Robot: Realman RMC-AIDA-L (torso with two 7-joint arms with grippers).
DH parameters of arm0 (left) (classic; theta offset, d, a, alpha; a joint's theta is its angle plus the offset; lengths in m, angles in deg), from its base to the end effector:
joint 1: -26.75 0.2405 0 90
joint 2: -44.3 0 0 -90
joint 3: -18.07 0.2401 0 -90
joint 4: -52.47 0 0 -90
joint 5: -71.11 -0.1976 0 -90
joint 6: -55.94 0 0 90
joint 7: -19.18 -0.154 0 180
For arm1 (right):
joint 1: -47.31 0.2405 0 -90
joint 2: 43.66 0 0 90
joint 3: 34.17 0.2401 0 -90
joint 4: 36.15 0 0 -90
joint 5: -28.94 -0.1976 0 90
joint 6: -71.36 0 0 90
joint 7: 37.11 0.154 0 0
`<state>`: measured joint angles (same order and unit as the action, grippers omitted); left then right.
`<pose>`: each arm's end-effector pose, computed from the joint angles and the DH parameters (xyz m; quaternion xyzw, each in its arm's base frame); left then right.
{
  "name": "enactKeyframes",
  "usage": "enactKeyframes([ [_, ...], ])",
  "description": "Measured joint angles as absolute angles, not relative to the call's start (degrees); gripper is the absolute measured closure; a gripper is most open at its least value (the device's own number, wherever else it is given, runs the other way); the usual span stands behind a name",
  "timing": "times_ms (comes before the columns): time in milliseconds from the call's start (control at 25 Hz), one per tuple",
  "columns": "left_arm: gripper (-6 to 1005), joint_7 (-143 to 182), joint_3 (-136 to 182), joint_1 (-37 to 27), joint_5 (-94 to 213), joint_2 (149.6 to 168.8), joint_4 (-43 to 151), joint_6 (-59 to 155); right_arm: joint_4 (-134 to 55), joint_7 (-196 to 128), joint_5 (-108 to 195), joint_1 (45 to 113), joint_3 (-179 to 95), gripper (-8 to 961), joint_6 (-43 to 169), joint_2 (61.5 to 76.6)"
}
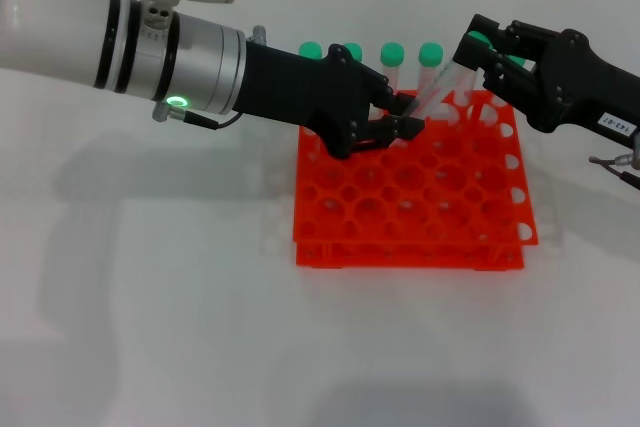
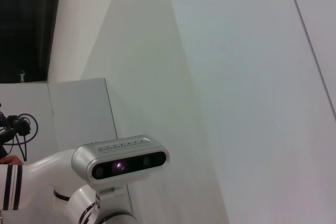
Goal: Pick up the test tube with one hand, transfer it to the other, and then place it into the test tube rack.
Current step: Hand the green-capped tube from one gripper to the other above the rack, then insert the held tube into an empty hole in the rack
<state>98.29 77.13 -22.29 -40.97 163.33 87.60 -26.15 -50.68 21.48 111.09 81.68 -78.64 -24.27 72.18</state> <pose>-0.1274 0.3610 -0.0493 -0.9867 -0.0240 -0.1580 0.0304 0.1971 0.3221 0.0078 -0.8532 0.1425 0.4717 0.1707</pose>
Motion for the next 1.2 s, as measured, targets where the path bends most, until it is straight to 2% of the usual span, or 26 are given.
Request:
enactKeyframes([
  [520, 665, 107.4, 77.59, -22.39, -40.49, 163.48, 88.9, -25.17, -50.78, 21.52, 111.2, 81.67, -78.46, 700, -24.12, 71.96],
  [800, 657, 117.27, 80.98, -17.44, -40.66, 163.46, 100.53, -28.6, -51.87, 21.63, 111.2, 81.69, -78.69, 699, -23.92, 71.69],
  [1040, 453, 125.68, 81.06, -7.6, -40.78, 163.48, 117.89, -31.66, -53.9, 22.52, 111.46, 81.75, -78.69, 699, -23.68, 71.48],
  [1160, 194, 125.73, 81.08, -2.4, -39.63, 163.58, 122.86, -31.29, -54.9, 23.39, 111.77, 81.99, -78.76, 699, -23.09, 71.37],
  [1200, 176, 124.94, 81.03, -0.23, -38.75, 163.6, 124.01, -30.8, -55.18, 23.66, 111.8, 82.06, -78.83, 699, -22.91, 71.34],
])
